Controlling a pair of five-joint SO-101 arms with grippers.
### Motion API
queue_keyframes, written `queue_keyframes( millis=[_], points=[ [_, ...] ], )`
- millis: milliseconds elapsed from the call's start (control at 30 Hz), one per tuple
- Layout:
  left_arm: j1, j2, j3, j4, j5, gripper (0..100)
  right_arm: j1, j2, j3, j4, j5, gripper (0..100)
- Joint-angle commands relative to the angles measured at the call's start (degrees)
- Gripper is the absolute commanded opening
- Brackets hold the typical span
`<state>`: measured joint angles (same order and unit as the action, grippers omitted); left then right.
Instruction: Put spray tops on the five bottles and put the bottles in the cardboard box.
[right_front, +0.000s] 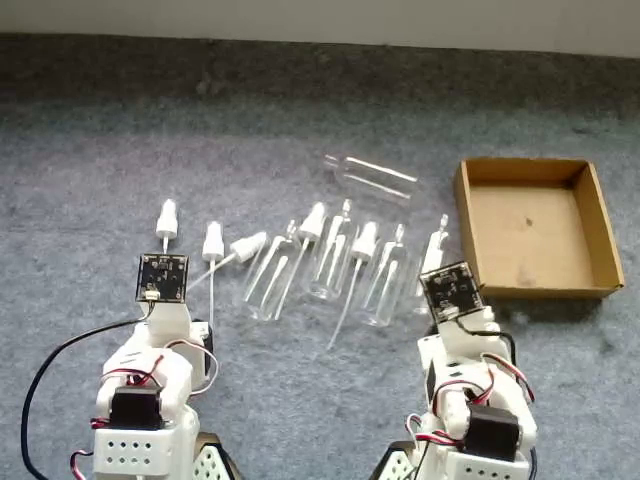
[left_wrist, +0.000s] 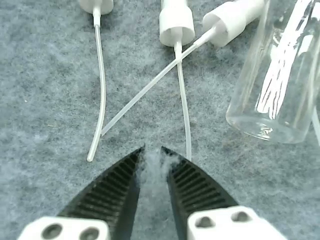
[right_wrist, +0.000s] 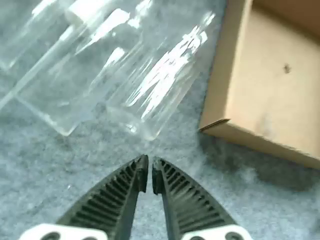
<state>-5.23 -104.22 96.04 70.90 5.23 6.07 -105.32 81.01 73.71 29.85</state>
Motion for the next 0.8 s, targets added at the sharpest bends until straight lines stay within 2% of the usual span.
queue_keyframes(
  millis=[0,233,400,533,667,767],
  points=[
    [0.7,-0.3,1.1,0.1,-0.4,1,4.2,3.9,-9.9,0.7,0.8,2.1],
    [0.7,-0.3,1.1,0.1,-0.4,1,6.0,32.9,-28.3,1.7,0.1,2.1],
    [0.7,-0.3,1.1,0.1,-0.4,1,4.4,55.3,-43.8,9.6,-8.3,2.2],
    [0.7,-0.3,1.1,0.1,-0.4,1,0.0,68.3,-54.6,13.8,-16.5,2.2],
    [0.7,-0.3,1.1,0.1,-0.4,1,-7.7,76.4,-61.3,16.2,-19.1,2.2],
    [0.7,-0.3,1.1,0.1,-0.4,1,-12.7,81.5,-64.0,17.3,-23.6,2.2]
  ],
)
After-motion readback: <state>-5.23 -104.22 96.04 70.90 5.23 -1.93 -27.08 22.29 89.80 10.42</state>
